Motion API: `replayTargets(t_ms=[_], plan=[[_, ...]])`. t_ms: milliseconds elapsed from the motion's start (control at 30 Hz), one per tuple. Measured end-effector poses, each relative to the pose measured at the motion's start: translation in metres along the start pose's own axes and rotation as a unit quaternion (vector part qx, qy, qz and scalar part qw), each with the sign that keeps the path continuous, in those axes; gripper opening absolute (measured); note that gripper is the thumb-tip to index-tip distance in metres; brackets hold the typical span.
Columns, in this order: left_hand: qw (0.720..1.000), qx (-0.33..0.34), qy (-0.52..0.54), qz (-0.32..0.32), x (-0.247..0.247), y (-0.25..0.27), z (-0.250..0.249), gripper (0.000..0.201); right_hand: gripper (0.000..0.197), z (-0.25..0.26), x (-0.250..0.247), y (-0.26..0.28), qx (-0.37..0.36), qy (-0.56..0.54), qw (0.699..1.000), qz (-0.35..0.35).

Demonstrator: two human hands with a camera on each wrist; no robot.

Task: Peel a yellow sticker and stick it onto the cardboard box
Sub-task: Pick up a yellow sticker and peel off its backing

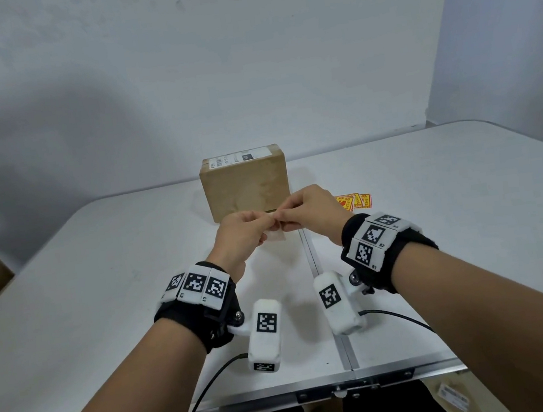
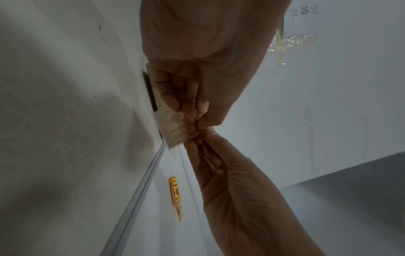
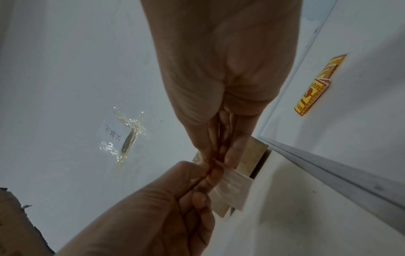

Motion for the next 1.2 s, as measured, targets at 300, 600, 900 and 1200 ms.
replayTargets(t_ms=[300, 600, 900, 1200], plan=[[0.998, 0.011, -0.056, 0.01, 0.001, -0.001, -0.004, 0.021, 0.013, 0.007, -0.001, 0.001, -0.021, 0.094, 0.995, -0.014], [0.997, -0.021, -0.035, 0.067, 0.01, 0.001, 0.0, 0.015, 0.009, -0.018, 0.002, 0.001, 0.089, -0.077, 0.993, 0.008], [0.996, -0.047, -0.007, 0.08, 0.012, -0.003, 0.008, 0.036, 0.019, -0.023, -0.002, 0.0, 0.102, -0.121, 0.987, 0.002], [0.994, -0.071, 0.034, 0.072, 0.015, -0.005, 0.013, 0.03, 0.015, -0.026, -0.002, 0.004, 0.118, -0.142, 0.983, -0.006]])
Point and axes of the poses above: each hand's wrist, its own y-axis away from the middle knuckle, its own x-axis out of the palm, z = x × y, the point moved 8 cm from there along -y, towards the middle knuckle, and after that the axes turned 5 degrees about -z, right-handed, at the moved point
